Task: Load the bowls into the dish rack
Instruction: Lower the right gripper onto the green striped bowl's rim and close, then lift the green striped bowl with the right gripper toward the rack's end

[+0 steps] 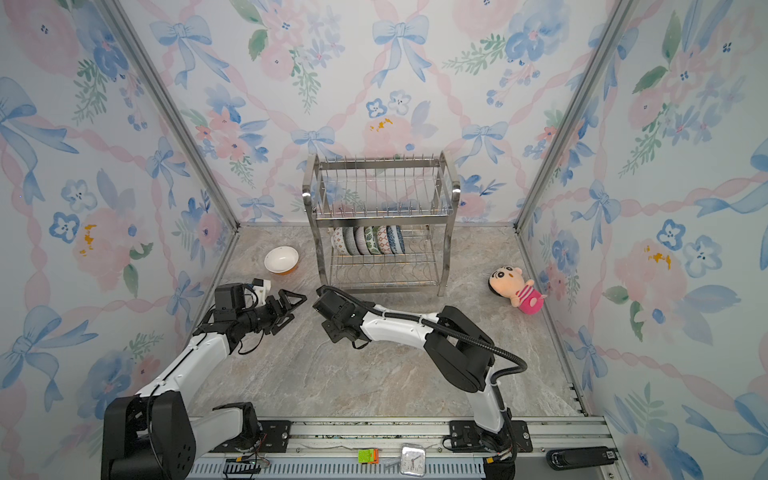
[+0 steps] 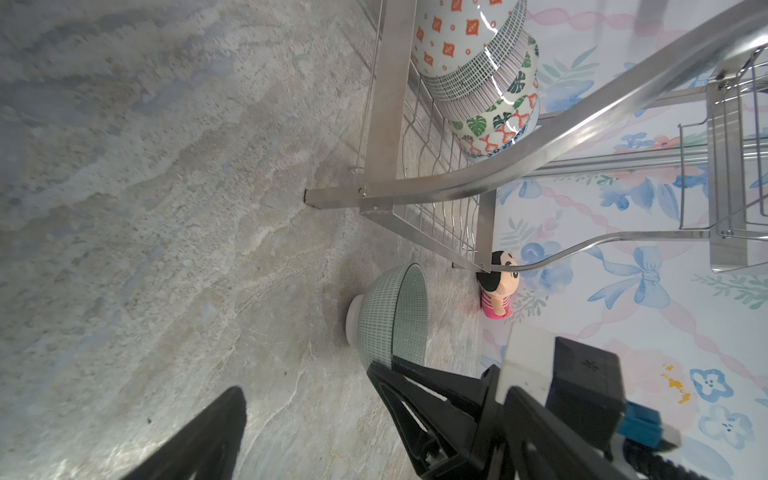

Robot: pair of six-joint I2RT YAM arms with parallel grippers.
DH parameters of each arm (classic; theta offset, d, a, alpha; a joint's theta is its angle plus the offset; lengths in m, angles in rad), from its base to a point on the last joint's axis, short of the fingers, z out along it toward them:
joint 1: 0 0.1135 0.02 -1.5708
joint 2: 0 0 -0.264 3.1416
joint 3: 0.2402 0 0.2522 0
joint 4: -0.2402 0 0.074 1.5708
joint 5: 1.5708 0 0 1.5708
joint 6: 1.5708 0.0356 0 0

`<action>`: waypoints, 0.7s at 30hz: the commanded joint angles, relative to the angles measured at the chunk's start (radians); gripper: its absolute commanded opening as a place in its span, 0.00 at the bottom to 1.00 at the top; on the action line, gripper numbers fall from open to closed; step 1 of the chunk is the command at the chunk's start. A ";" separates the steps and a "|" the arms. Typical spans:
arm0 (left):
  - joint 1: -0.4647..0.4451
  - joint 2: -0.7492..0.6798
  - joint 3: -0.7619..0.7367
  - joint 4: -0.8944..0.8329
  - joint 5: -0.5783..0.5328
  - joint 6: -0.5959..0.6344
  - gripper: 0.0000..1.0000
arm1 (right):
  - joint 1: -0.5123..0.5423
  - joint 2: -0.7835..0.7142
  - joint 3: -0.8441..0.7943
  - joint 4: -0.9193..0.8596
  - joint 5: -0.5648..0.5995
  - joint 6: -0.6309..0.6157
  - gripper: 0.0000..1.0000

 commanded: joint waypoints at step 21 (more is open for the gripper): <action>-0.059 -0.030 0.052 -0.055 -0.048 0.034 0.98 | -0.107 -0.336 -0.298 0.082 -0.097 0.053 0.00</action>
